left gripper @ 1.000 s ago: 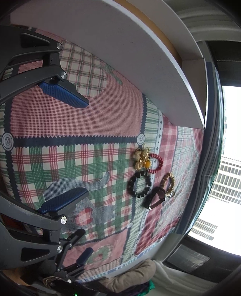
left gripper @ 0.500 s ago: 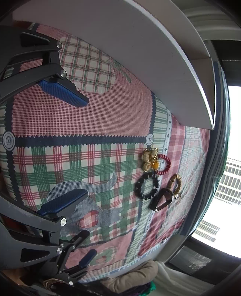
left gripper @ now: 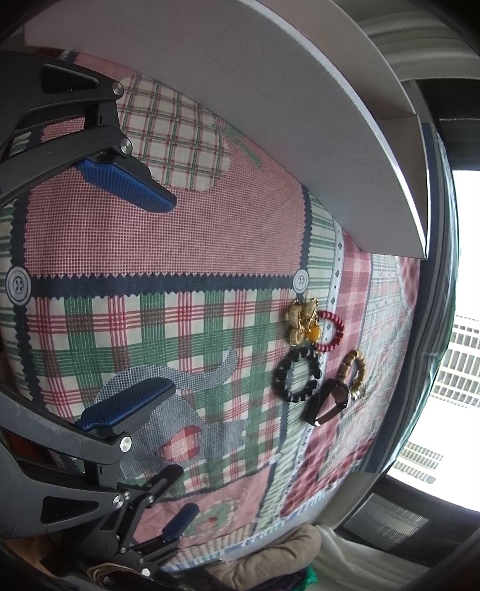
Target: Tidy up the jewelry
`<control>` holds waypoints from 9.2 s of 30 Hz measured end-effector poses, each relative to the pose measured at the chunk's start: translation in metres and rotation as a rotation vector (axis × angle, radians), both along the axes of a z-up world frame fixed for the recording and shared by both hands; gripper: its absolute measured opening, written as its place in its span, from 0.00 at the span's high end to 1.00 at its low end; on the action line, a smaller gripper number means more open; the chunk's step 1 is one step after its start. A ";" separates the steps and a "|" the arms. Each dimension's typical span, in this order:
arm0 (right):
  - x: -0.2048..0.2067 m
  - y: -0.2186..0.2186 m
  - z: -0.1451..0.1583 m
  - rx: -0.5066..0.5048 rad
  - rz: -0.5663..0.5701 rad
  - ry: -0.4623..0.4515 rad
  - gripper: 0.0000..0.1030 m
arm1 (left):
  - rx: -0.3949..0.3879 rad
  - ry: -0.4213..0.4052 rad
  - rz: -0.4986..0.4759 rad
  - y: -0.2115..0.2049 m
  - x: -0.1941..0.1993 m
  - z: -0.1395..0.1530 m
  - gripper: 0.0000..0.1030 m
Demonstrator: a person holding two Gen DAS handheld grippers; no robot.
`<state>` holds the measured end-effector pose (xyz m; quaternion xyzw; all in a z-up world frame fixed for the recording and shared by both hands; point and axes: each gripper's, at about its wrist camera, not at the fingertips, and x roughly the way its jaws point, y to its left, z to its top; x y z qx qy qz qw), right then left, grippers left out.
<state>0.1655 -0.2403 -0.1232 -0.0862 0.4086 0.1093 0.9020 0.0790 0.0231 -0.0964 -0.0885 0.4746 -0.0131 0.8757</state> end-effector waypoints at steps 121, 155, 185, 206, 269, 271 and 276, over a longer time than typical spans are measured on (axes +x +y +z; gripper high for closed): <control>0.171 0.148 0.063 0.208 0.690 0.300 0.83 | -0.193 -0.131 -0.025 0.107 -0.029 0.096 0.77; 0.040 0.332 0.115 0.313 0.891 0.280 0.53 | 0.030 -0.056 0.383 0.234 -0.074 0.074 0.29; 0.035 -0.049 -0.002 0.022 -0.095 0.092 0.30 | -0.040 -0.024 -0.223 -0.036 0.039 0.014 0.19; 0.031 -0.037 -0.016 -0.017 -0.102 0.090 0.22 | 0.092 0.024 -0.229 -0.058 0.033 -0.031 0.03; 0.031 -0.042 -0.020 0.036 -0.099 0.112 0.16 | 0.129 0.065 -0.396 -0.110 0.171 -0.019 0.90; 0.030 -0.042 -0.020 0.035 -0.101 0.112 0.16 | 0.138 0.063 -0.391 -0.108 0.167 -0.018 0.90; 0.031 -0.041 -0.020 0.034 -0.107 0.114 0.16 | 0.154 0.056 -0.387 -0.106 0.162 -0.019 0.90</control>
